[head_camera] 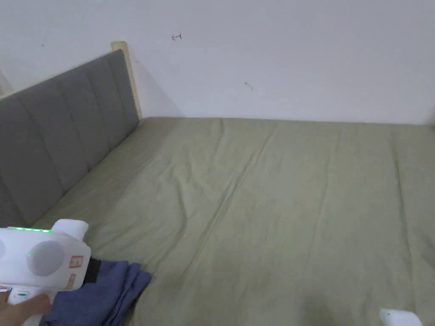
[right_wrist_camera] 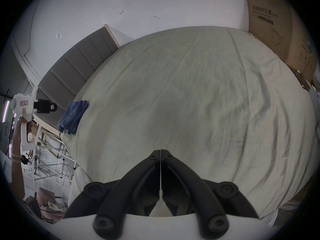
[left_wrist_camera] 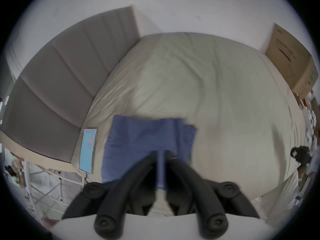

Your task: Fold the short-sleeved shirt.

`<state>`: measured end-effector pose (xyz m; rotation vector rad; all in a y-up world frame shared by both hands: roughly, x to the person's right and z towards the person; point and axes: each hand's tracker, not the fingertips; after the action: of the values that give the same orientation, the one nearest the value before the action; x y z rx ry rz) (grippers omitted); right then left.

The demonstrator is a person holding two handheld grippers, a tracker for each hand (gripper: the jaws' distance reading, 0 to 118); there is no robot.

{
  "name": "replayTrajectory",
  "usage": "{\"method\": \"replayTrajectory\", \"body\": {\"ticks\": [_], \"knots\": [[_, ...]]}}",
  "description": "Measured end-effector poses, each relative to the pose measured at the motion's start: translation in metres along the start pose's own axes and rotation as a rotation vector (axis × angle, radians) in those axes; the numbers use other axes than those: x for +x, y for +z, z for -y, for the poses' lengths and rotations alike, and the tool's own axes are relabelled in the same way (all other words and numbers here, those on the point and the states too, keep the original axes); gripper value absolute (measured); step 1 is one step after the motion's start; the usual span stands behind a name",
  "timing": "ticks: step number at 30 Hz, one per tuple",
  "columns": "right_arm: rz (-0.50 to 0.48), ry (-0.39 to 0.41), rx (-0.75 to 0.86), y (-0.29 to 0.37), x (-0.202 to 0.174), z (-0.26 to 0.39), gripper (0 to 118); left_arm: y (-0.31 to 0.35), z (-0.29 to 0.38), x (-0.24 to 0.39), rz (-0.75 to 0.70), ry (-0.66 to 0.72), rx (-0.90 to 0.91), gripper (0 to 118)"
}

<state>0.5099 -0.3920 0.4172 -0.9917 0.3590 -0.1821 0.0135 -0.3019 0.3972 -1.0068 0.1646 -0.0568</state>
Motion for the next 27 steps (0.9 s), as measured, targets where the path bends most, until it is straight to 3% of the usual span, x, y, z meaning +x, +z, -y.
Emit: {"method": "replayTrajectory", "body": {"ticks": [1,3,11,16,24,27], "knots": [[-0.005,-0.007,0.009,0.004,0.002,0.002,0,0.006,0.006,0.018,-0.031,-0.029,0.009,4],[-0.008,-0.016,0.031,0.014,0.004,0.005,0,0.020,0.017,0.051,-0.041,-0.063,0.058,1],[0.071,-0.028,0.253,0.075,0.000,0.010,0,0.083,0.061,0.153,-0.005,0.019,0.355,0],[0.152,0.076,0.376,0.125,-0.014,0.009,0,0.125,0.079,0.199,0.045,0.035,0.525,0],[0.220,0.100,0.713,0.194,-0.038,0.005,0,0.174,0.082,0.231,0.015,0.012,0.760,0],[0.321,0.176,0.762,0.201,-0.049,0.006,0,0.183,0.082,0.236,0.030,0.003,0.777,0]]}}
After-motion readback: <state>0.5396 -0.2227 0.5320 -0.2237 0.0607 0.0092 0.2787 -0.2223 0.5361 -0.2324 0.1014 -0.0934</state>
